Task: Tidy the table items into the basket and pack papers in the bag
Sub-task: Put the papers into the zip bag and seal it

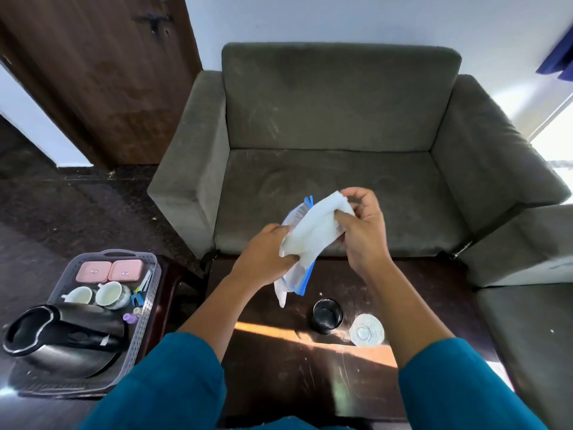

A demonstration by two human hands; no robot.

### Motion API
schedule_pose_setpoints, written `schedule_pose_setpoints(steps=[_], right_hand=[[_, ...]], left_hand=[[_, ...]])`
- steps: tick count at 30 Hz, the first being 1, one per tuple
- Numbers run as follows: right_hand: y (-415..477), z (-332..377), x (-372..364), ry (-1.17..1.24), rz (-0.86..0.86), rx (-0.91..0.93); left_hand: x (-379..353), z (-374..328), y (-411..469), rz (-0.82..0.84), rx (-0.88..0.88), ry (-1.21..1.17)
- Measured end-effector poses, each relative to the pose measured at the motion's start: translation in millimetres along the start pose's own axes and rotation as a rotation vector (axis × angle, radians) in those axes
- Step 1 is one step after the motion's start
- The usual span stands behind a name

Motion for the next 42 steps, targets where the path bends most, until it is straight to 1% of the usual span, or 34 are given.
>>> schedule_pose_setpoints(steps=[2, 5, 7, 9, 10, 12, 13, 15, 17, 18, 20, 21, 23, 24, 25, 27, 28, 29, 30, 32, 34, 36, 39, 42], right_hand=[[0.4, -5.9, 12.8, 0.163, -0.06, -0.1], [-3.0, -21.3, 24.5, 0.266, -0.104, -0.205], [-8.7, -32.8, 25.6, 0.256, -0.086, -0.234], [-14.8, -43.2, 30.2, 0.175, -0.108, -0.28], [-16.7, -47.7, 34.7, 0.153, -0.129, -0.301], [-17.0, -53.5, 44.6, 0.114, -0.16, -0.313], [-15.6, -55.7, 49.8, 0.029, -0.163, -0.302], [-13.5, -59.2, 55.7, -0.231, -0.135, -0.245], [-13.2, -62.0, 54.4, -0.42, -0.116, -0.168], [-13.7, -64.2, 53.4, -0.459, -0.116, -0.147], [-15.2, -68.9, 51.8, -0.46, -0.08, -0.179], [-16.1, -72.6, 50.6, -0.479, -0.024, -0.225], [-18.0, -83.1, 50.0, -0.603, 0.131, -0.296], [-19.3, -89.7, 51.6, -0.619, 0.152, -0.322], [-20.6, -96.5, 55.4, -0.563, 0.119, -0.358], [-19.2, -109.2, 67.7, -0.369, -0.009, -0.425], [-16.0, -117.2, 76.2, -0.334, -0.049, -0.445], [-11.9, -126.1, 85.6, -0.387, -0.047, -0.461], [-8.9, -136.7, 94.9, -0.487, -0.009, -0.491], [-7.1, -160.9, 113.1, -0.741, 0.071, -0.586], [-7.2, -184.6, 125.9, -0.911, 0.089, -0.677], [-8.2, -203.1, 131.2, -0.999, 0.099, -0.745], [-0.6, -226.2, 123.5, -1.132, 0.27, -0.742], [6.0, -242.5, 111.0, -1.075, 0.338, -0.747]], left_hand=[[-4.9, -1.2, 0.7, 0.028, -0.047, 0.022], [-14.6, -10.2, -0.3, 0.025, -0.124, 0.027], [-21.8, -16.6, -1.7, 0.051, -0.16, -0.008], [-31.2, -19.9, -2.4, 0.1, -0.194, -0.09], [-35.4, -20.5, -3.5, 0.12, -0.179, -0.159], [-42.1, -18.6, -5.6, 0.132, -0.081, -0.344], [-45.4, -17.2, -6.4, 0.15, 0.012, -0.429], [-55.1, -14.0, -9.6, 0.216, 0.197, -0.571], [-65.3, -17.1, -11.3, 0.278, 0.236, -0.646], [-71.4, -19.4, -11.2, 0.296, 0.228, -0.624], [-80.3, -20.5, -9.8, 0.277, 0.192, -0.461], [-82.2, -18.6, -9.0, 0.234, 0.181, -0.365], [-84.4, -14.3, -8.5, 0.153, 0.171, -0.246], [-85.9, -11.5, -8.7, 0.137, 0.162, -0.221], [-86.9, -8.3, -10.0, 0.13, 0.167, -0.206], [-87.7, 0.8, -13.1, 0.086, 0.187, -0.161], [-87.8, 6.3, -14.6, 0.046, 0.192, -0.133], [-88.0, 12.3, -16.1, 0.023, 0.215, -0.098], [-90.1, 18.4, -17.5, 0.02, 0.239, -0.05], [-99.3, 29.6, -20.7, 0.074, 0.304, 0.039], [-110.5, 36.6, -24.1, 0.115, 0.336, 0.069], [-121.1, 41.0, -26.8, 0.144, 0.351, 0.079], [-136.1, 49.2, -27.6, 0.18, 0.382, 0.096], [-145.9, 53.3, -25.1, 0.156, 0.375, 0.117]])
Point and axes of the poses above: each hand's wrist, its own y-axis towards the middle knuckle, its own x-axis out of the back of the hand, z = x × y, the point moved 3 cm from there along y, towards the middle knuckle, and after that the axes turned 1 degree about -z, right-handed, at the moved point
